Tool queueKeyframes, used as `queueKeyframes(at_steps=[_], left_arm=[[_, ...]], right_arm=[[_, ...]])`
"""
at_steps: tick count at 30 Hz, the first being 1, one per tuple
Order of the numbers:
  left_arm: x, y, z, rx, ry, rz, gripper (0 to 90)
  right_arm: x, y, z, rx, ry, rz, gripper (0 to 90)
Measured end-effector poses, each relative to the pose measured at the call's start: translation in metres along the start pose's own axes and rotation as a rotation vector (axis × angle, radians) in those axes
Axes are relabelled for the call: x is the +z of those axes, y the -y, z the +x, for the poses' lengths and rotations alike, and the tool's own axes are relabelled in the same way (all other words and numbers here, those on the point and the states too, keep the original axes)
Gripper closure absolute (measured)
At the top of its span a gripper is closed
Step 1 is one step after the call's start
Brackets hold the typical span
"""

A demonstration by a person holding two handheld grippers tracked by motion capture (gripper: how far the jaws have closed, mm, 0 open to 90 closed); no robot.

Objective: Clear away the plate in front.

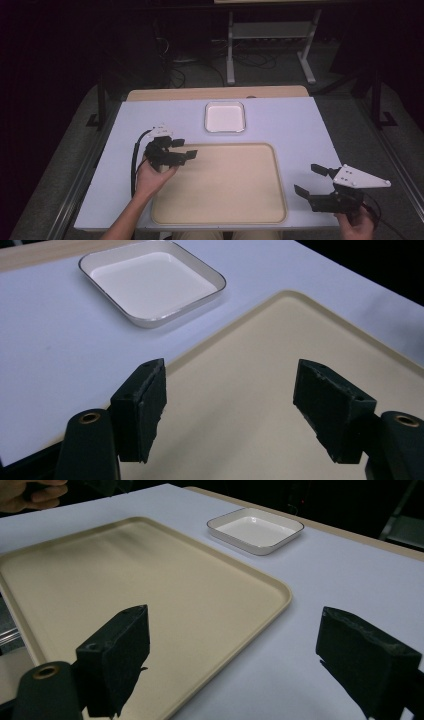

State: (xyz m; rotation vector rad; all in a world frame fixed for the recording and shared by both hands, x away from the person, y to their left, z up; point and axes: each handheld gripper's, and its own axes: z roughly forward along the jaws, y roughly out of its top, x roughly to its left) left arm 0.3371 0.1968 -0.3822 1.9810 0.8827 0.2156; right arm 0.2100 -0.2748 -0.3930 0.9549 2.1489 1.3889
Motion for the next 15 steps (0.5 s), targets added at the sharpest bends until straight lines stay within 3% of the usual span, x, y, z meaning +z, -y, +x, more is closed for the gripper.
queueKeyframes(at_steps=[5,8,15], left_arm=[[0.014,-0.019,0.007,0.0,-0.011,0.025,29.2],[0.027,-0.035,0.014,0.012,-0.043,0.047,31.6],[0.048,-0.057,0.028,0.003,-0.056,0.052,35.2]], right_arm=[[-0.002,-0.001,0.001,-0.002,0.002,-0.002,13.0],[-0.002,-0.001,-0.001,0.0,0.003,-0.007,13.0],[-0.004,-0.001,0.0,-0.008,0.004,-0.007,13.0]])
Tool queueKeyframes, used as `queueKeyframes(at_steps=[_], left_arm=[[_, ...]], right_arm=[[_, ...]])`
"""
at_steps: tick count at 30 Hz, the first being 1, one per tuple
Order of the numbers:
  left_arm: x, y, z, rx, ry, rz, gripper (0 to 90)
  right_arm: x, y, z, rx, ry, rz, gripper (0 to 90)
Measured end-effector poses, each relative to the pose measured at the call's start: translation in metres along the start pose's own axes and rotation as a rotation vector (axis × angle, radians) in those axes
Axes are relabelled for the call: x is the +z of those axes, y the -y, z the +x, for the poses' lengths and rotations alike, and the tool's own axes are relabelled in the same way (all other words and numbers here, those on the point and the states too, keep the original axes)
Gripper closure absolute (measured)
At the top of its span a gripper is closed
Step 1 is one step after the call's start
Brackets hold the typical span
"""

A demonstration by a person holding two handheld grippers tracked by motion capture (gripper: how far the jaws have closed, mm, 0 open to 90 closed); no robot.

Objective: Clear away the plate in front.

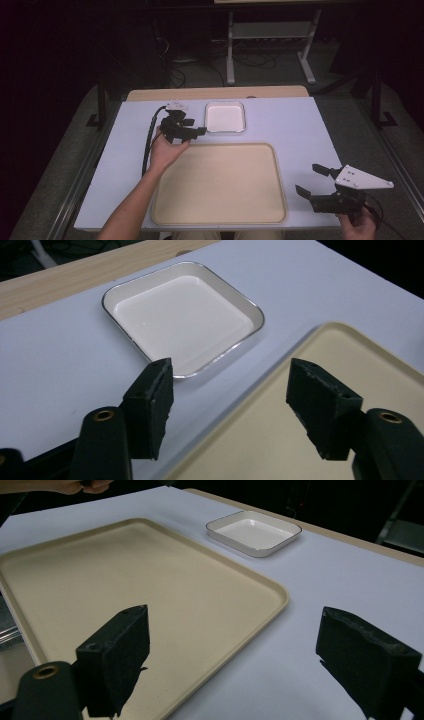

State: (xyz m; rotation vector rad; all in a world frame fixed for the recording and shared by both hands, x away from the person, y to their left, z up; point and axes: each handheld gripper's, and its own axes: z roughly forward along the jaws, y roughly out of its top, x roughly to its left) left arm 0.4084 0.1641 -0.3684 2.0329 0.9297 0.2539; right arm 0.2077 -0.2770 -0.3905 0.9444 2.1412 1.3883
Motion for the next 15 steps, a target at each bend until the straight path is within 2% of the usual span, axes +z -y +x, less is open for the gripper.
queueKeyframes(at_steps=[2,3,4,6,7,8,9,10,11,13,15], left_arm=[[0.008,-0.005,0.005,-0.005,-0.014,0.018,35.9],[0.015,-0.007,0.01,-0.027,-0.015,0.022,37.1],[0.015,-0.007,0.01,-0.027,-0.015,0.022,37.6],[0.023,-0.01,0.017,-0.057,-0.021,0.019,39.9],[0.028,-0.012,0.022,-0.092,-0.02,0.014,42.0],[0.028,-0.012,0.022,-0.092,-0.02,0.014,43.5],[0.032,-0.014,0.027,-0.125,-0.022,0.01,43.9],[0.038,-0.02,0.032,-0.154,-0.04,0.027,43.9],[0.038,-0.02,0.032,-0.154,-0.04,0.027,43.9],[0.046,-0.026,0.035,-0.155,-0.058,0.06,43.8],[0.052,-0.032,0.04,-0.172,-0.064,0.073,44.1]], right_arm=[[0.0,0.0,0.0,0.003,0.001,-0.002,13.0],[-0.001,0.0,-0.001,0.007,0.001,-0.006,13.0],[-0.001,0.0,-0.001,0.007,0.001,-0.006,13.0],[-0.001,0.0,-0.001,0.003,-0.002,-0.005,13.0],[-0.001,0.0,-0.001,0.002,-0.002,-0.003,13.0],[-0.001,0.0,-0.001,0.002,-0.002,-0.003,13.0],[-0.001,0.0,-0.001,0.002,-0.002,-0.002,13.0],[0.0,0.0,-0.002,0.001,-0.004,-0.001,13.0],[0.0,0.0,-0.002,0.001,-0.004,-0.001,13.0],[0.001,0.0,-0.002,0.005,-0.005,0.001,13.0],[0.002,0.0,-0.001,0.0,-0.01,0.004,13.0]])
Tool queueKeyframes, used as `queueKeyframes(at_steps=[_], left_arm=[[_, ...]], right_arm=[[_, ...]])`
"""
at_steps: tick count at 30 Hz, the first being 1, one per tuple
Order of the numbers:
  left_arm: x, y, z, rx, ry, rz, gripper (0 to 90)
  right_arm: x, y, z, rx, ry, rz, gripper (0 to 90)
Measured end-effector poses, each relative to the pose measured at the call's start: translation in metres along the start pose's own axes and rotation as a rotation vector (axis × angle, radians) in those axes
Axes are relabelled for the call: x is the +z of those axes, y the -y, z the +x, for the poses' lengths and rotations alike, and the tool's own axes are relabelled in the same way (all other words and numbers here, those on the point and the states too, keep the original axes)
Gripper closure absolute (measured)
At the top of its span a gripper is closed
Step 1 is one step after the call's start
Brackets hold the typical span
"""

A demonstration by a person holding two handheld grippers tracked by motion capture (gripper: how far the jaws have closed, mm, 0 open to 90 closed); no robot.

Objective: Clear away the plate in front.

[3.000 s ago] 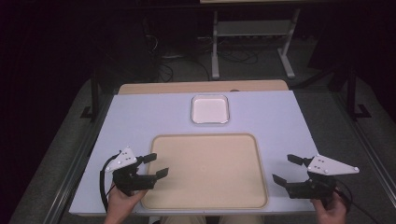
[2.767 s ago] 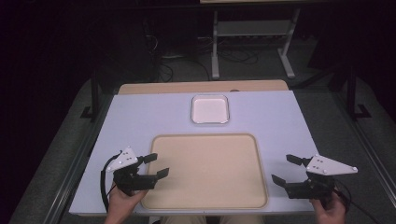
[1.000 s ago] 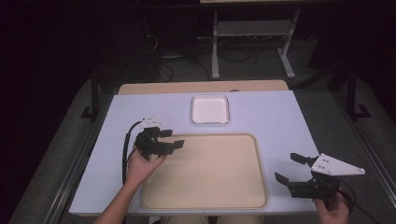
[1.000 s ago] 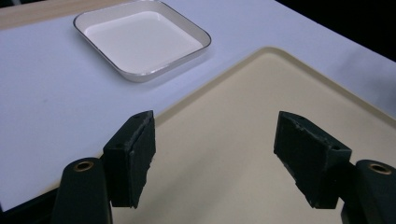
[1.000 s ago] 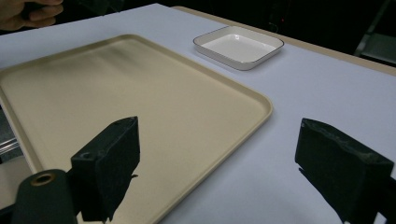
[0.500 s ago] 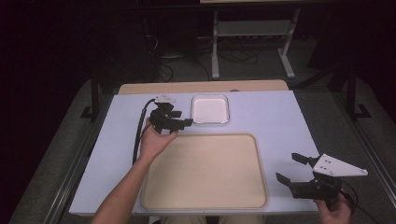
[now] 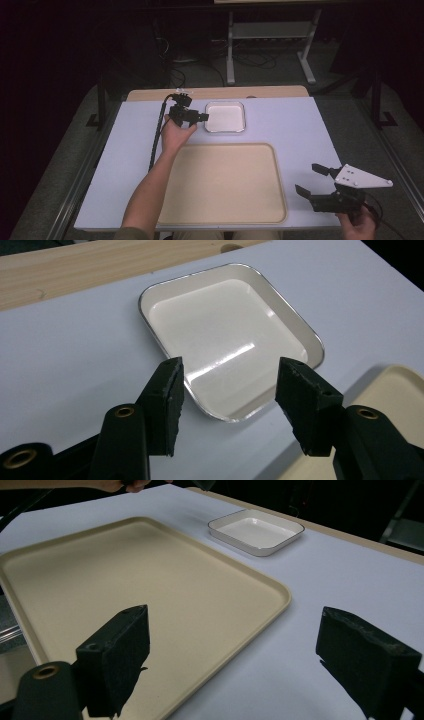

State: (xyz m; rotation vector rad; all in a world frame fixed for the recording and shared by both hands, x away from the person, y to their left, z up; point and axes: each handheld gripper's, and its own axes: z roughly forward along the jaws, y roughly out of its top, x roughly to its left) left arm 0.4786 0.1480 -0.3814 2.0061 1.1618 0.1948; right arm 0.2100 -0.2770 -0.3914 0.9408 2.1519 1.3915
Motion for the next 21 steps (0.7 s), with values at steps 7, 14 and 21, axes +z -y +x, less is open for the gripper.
queueKeyframes(at_steps=[7,14,21], left_arm=[[0.029,-0.014,0.012,-0.076,-0.011,0.104,43.9],[0.043,-0.01,0.024,-0.132,-0.039,0.122,50.3],[0.057,-0.007,0.029,-0.175,-0.063,0.158,55.6]], right_arm=[[0.001,0.0,0.0,0.0,0.002,0.005,13.0],[0.001,0.001,0.001,-0.004,0.0,0.008,13.0],[0.001,0.0,0.0,-0.002,-0.001,0.008,13.0]])
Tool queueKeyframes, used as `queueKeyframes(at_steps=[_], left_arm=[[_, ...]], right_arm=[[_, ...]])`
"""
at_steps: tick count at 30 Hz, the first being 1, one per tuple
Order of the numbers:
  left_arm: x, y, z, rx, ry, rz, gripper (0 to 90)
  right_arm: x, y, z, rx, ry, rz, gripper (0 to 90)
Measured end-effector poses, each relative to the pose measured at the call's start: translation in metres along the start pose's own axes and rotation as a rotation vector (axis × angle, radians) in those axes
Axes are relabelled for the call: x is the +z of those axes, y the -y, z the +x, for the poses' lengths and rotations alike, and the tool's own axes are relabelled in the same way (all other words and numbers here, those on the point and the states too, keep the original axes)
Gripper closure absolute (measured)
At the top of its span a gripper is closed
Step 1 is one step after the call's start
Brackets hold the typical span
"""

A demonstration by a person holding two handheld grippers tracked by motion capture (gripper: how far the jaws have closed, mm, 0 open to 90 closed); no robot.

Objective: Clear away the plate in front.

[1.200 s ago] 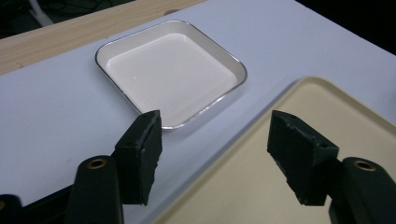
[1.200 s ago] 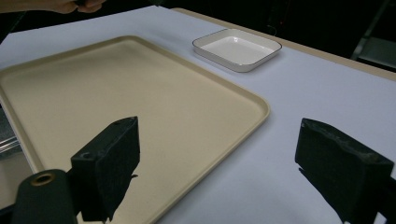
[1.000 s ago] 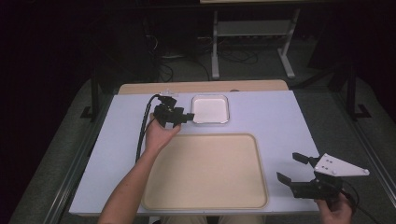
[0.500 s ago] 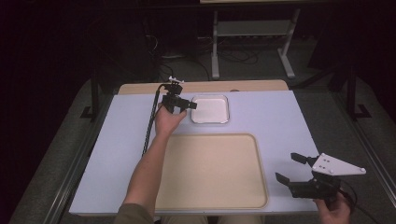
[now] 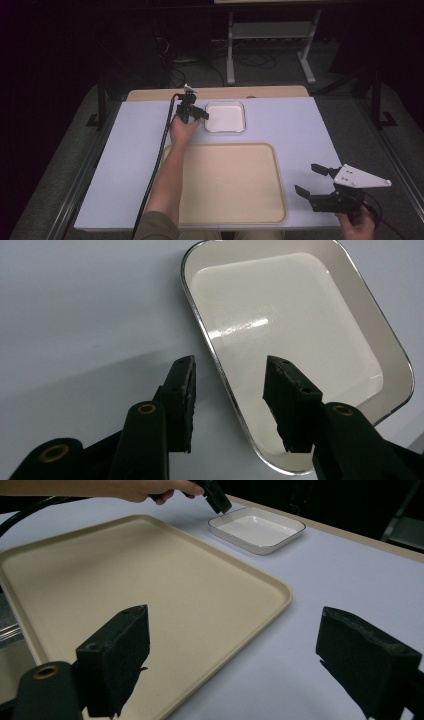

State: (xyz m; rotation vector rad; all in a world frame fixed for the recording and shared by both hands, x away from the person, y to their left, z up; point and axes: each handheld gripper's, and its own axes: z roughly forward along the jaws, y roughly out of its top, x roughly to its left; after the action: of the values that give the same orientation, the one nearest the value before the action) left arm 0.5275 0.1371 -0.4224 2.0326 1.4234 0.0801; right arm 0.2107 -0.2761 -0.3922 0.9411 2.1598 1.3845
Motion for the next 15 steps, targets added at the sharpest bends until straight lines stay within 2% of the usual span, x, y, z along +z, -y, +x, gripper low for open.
queueKeyframes(at_steps=[2,4,7,10,12,13,15], left_arm=[[0.004,-0.001,-0.001,-0.014,-0.03,0.008,59.9],[0.005,-0.002,-0.002,-0.022,-0.038,0.011,60.9],[0.01,-0.005,-0.004,-0.032,-0.063,0.019,67.1],[0.012,-0.006,-0.004,-0.046,-0.055,0.025,71.8],[0.016,-0.006,-0.004,-0.052,-0.066,0.04,73.1],[0.019,-0.006,-0.004,-0.052,-0.072,0.064,73.7],[0.02,-0.006,-0.004,-0.059,-0.065,0.062,74.8]], right_arm=[[0.001,0.0,0.001,-0.003,-0.003,0.001,13.0],[0.001,0.0,0.001,-0.003,-0.002,0.001,13.0],[0.001,-0.001,0.001,-0.002,-0.004,0.001,13.0],[0.0,0.0,0.0,-0.003,-0.003,0.001,13.0],[0.0,0.0,-0.001,0.0,-0.003,0.0,13.0],[0.0,0.0,-0.001,0.002,-0.001,-0.001,13.0],[0.0,0.0,-0.001,0.001,-0.002,-0.001,13.0]])
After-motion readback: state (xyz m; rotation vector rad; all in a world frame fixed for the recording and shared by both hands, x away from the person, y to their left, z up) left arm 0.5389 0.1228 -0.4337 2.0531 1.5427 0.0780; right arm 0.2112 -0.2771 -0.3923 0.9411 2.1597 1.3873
